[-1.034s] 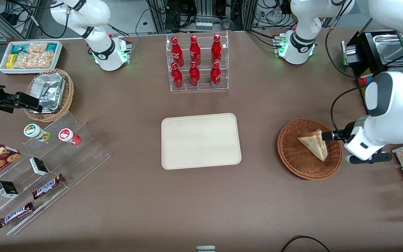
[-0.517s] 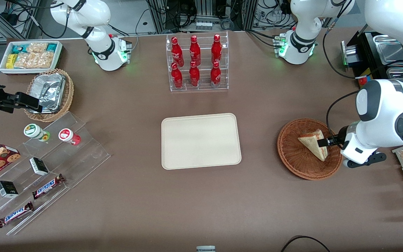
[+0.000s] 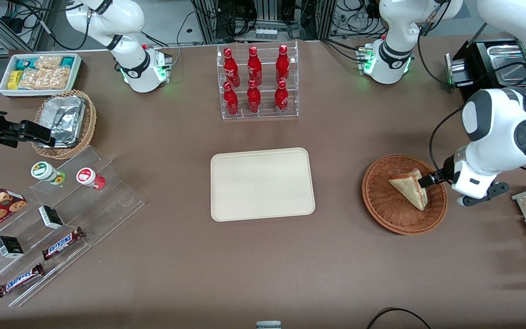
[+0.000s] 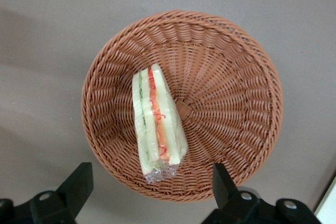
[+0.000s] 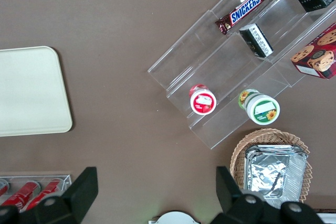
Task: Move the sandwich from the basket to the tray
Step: 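Lower the open left gripper around the sandwich and close it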
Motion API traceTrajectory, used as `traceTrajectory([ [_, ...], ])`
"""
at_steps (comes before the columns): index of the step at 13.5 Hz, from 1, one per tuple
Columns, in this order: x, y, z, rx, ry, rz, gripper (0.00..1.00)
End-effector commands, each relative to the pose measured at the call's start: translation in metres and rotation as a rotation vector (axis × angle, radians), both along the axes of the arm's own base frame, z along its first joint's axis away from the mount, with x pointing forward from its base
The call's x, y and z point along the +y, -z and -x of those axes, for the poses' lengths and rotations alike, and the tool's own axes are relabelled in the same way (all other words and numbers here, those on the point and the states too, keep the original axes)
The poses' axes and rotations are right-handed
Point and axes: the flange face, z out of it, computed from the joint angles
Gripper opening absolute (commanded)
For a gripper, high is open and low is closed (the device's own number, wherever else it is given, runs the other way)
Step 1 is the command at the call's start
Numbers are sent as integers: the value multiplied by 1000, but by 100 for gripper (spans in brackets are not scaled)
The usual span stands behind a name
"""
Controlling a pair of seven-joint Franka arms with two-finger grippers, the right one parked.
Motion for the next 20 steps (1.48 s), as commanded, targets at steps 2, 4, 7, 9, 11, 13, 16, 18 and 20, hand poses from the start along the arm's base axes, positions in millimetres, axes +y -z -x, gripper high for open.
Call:
traceTrajectory([
  [2,-1,6,24,-55,-83,7,100],
  [4,-5,17,28,-64,-135,4,100],
  [7,-8,33,32,-94,-202,3,100],
  [9,-12,40,31,-105,-228,4,100],
  [11,-11,50,33,-124,-230,5,100],
  [13,-11,59,38,-139,-238,9,100],
  [16,-10,72,38,-129,-249,14,100],
  [18,-10,82,39,-125,-255,19,100],
  [20,-11,95,40,-125,-258,19,100],
])
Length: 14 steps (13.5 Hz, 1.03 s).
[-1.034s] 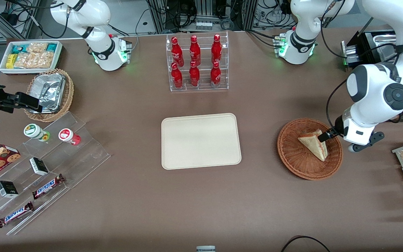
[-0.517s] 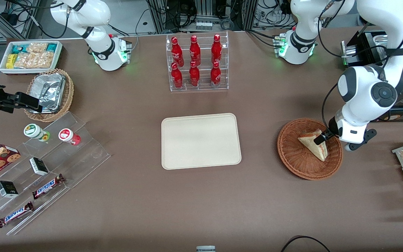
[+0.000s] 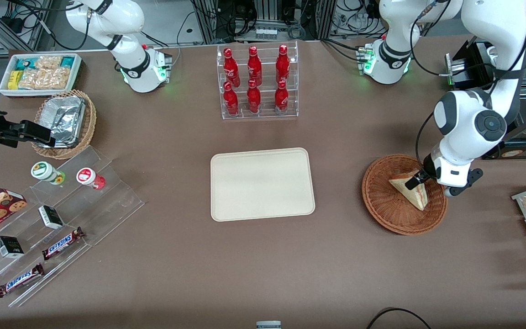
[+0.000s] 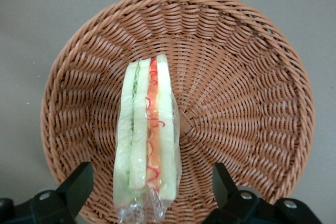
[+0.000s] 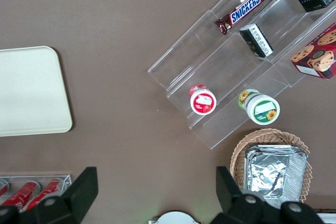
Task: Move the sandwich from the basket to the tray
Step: 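Lower the open left gripper around the sandwich and close it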
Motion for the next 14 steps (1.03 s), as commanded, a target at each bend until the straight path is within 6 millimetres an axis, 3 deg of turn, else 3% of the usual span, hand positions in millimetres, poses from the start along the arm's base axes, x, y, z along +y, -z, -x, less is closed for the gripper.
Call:
traceTrajectory([
  [1,-3,18,2,-6,-20,9,100],
  [6,-3,41,5,33,-40,19,99],
  [7,-3,40,5,33,-40,19,83],
  [8,-3,37,5,35,-40,20,45],
  [9,-3,35,5,39,-38,20,16],
  [10,-3,30,5,50,-34,21,1],
  [14,-7,1,-11,67,11,21,0],
])
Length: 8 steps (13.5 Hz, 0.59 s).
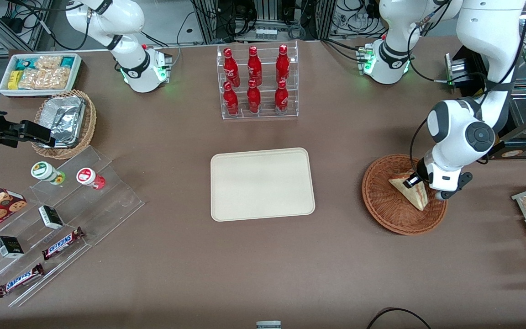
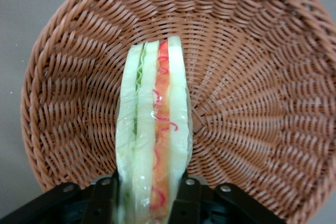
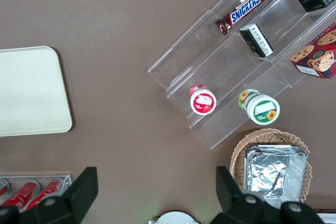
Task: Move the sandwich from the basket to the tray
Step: 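Lift the sandwich out of the basket and carry it over the tray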
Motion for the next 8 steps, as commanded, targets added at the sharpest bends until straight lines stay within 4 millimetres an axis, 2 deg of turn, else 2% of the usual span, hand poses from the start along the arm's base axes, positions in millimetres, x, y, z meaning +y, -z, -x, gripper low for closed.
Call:
traceTrajectory([
  [1,-11,-38,-20,31,41,11,0],
  [3,-30,-56,-37,53,128,-2,0],
  [5,-44,-64,-45,46,188,-11,0],
  [8,-93,-68,-47,30,286,-25,0],
])
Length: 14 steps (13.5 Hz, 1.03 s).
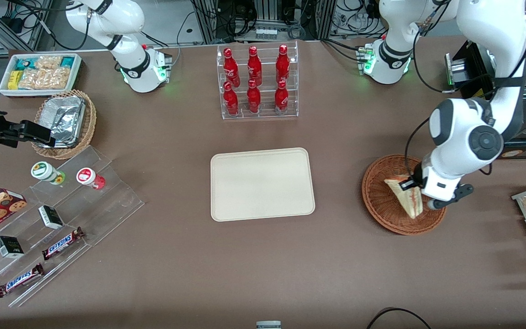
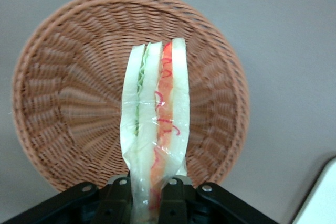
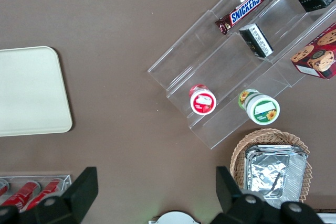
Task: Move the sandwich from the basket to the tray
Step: 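Lift the sandwich out of the basket and carry it over the tray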
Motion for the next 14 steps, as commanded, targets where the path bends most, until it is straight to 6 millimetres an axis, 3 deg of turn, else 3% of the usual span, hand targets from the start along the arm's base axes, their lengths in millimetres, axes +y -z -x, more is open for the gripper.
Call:
traceTrajectory([
  [1,-46,1,-3,10,97,-17,0],
  [3,-82,1,-2,30,153,-16,0],
  [4,-117,-3,0,40,197,-17,0],
  [8,-213,-7,1,63,239,-22,0],
  [14,-311,7,23,64,248,20,0],
])
